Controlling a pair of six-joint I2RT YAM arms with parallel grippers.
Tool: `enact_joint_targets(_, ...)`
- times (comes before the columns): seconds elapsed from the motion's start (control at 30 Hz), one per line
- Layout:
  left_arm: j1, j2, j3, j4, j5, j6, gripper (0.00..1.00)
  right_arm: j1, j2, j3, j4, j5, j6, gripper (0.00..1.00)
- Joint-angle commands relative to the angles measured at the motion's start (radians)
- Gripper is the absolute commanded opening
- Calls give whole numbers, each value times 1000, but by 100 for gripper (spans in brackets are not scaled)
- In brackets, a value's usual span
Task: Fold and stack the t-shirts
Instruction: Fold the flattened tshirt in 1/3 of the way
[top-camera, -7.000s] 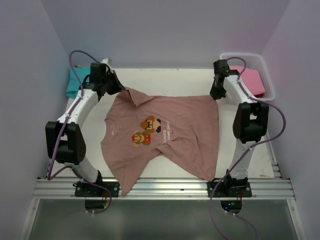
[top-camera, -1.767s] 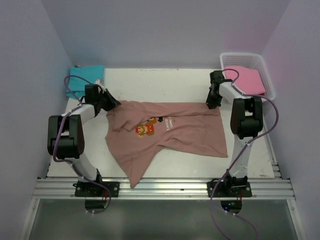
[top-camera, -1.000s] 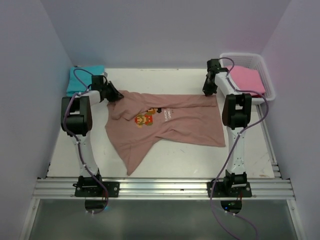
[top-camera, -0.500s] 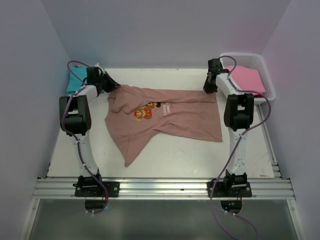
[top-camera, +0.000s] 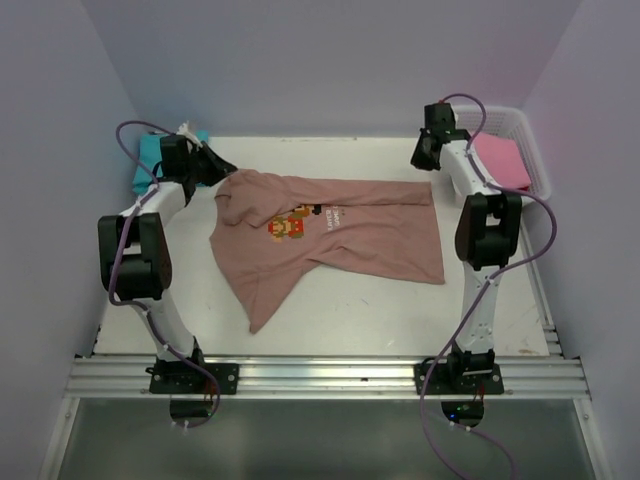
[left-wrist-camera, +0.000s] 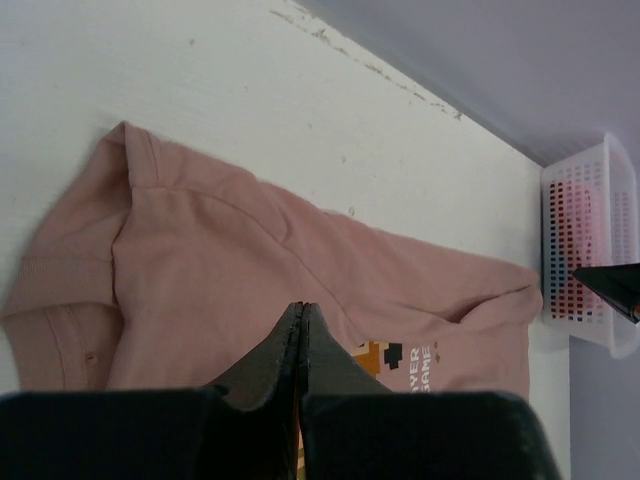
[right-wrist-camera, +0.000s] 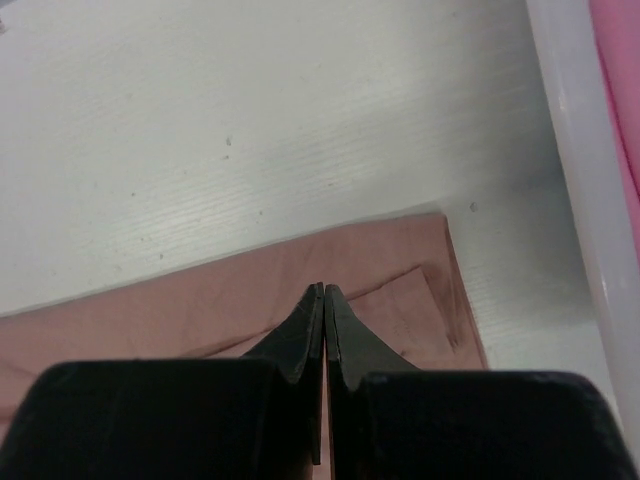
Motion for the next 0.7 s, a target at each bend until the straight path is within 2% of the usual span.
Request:
enact_joint_targets(0.0, 7, -37, -48, 39, 7, 4, 0, 1, 49, 41, 0, -73, -1, 0)
enact_joint_targets(0.13, 7, -53, -80, 71, 10, -3, 0, 1, 102, 104, -12, -203, -12, 0)
enact_joint_targets(0.27, 7, -50, -93, 75, 16, -3, 0, 1, 116, 98, -22, -248, -16, 0)
enact_joint_targets(0.67, 7, -60, -111, 71, 21, 4, 0, 1, -25, -138, 29, -222, -27, 0)
